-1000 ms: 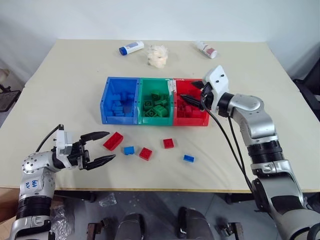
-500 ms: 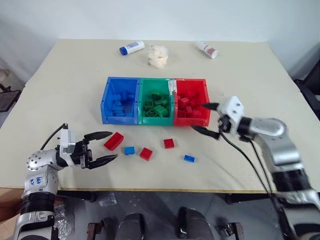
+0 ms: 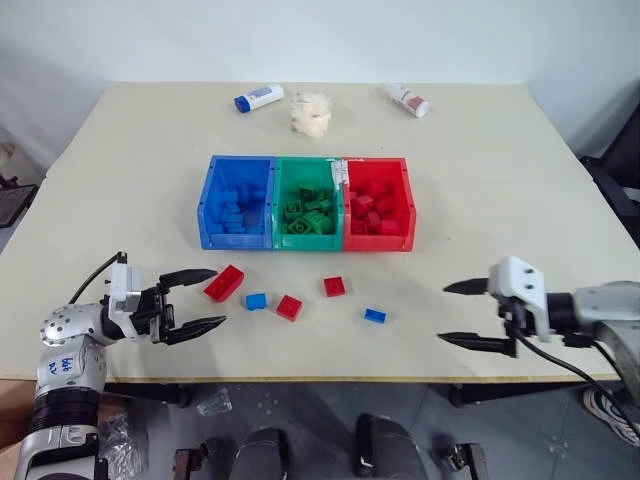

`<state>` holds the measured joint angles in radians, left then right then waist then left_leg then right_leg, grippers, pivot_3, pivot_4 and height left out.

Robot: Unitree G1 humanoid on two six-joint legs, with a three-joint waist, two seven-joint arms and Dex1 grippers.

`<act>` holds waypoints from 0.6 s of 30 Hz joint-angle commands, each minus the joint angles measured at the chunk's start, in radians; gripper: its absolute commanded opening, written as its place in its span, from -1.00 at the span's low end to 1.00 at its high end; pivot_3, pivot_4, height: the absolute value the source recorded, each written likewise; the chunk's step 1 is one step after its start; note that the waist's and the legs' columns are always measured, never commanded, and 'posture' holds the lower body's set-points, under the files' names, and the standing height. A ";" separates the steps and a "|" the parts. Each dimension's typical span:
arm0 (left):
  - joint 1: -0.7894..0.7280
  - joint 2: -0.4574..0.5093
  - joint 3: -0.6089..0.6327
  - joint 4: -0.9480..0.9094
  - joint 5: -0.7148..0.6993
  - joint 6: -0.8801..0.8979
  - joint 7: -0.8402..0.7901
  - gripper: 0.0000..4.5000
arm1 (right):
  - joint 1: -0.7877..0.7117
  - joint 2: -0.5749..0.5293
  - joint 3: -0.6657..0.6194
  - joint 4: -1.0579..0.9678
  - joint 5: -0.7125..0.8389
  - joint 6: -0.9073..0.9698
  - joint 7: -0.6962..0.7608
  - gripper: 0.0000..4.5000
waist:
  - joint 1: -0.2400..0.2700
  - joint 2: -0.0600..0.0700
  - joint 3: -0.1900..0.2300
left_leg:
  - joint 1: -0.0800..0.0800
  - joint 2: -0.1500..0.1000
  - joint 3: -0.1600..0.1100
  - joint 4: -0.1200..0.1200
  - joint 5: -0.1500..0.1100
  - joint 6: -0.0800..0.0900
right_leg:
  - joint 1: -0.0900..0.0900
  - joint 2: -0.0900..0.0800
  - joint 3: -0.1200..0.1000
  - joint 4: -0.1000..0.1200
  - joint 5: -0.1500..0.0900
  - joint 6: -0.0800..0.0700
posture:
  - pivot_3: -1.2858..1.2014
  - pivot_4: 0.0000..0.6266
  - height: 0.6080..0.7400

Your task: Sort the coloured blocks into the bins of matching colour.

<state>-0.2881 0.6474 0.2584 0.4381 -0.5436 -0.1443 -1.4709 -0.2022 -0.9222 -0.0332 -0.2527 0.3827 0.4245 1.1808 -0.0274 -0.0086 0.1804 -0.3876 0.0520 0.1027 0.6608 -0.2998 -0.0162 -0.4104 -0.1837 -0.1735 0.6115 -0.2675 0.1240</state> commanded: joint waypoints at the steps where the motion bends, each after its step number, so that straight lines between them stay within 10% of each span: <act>1: 0.013 0.000 0.015 -0.039 -0.007 -0.007 0.011 1.00 | -0.062 0.051 0.096 -0.030 -0.027 0.052 -0.043 0.98 | 0.001 0.000 0.000 | 0.000 0.000 0.000 0.000 0.000 0.000 | 0.000 0.000 0.000 0.000 0.000 0.000 | 0.03 -0.52 1.00; 6: 0.040 -0.015 0.013 -0.083 -0.014 -0.003 0.030 1.00 | -0.188 0.157 0.264 0.073 -0.149 0.070 -0.108 0.81 | 0.003 0.000 0.000 | -0.002 0.000 0.000 0.004 -0.003 0.002 | 0.000 0.000 0.000 0.000 0.000 0.001 | 0.03 -0.52 1.00; 18: 0.125 -0.016 0.037 -0.171 -0.037 0.010 0.071 1.00 | -0.229 0.195 0.294 0.056 -0.179 0.077 -0.117 -0.80 | 0.001 0.000 0.000 | -0.002 0.000 0.000 0.004 -0.003 0.002 | 0.000 0.000 0.000 0.000 0.000 0.001 | 0.03 -0.52 1.00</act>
<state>-0.1682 0.6284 0.2694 0.2948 -0.5559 -0.1327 -1.4064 -0.4238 -0.7255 0.2704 -0.1585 0.1999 0.5067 1.0572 -0.0269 -0.0086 0.1803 -0.3895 0.0521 0.1031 0.6647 -0.3028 -0.0145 -0.4105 -0.1836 -0.1734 0.6116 -0.2671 0.1246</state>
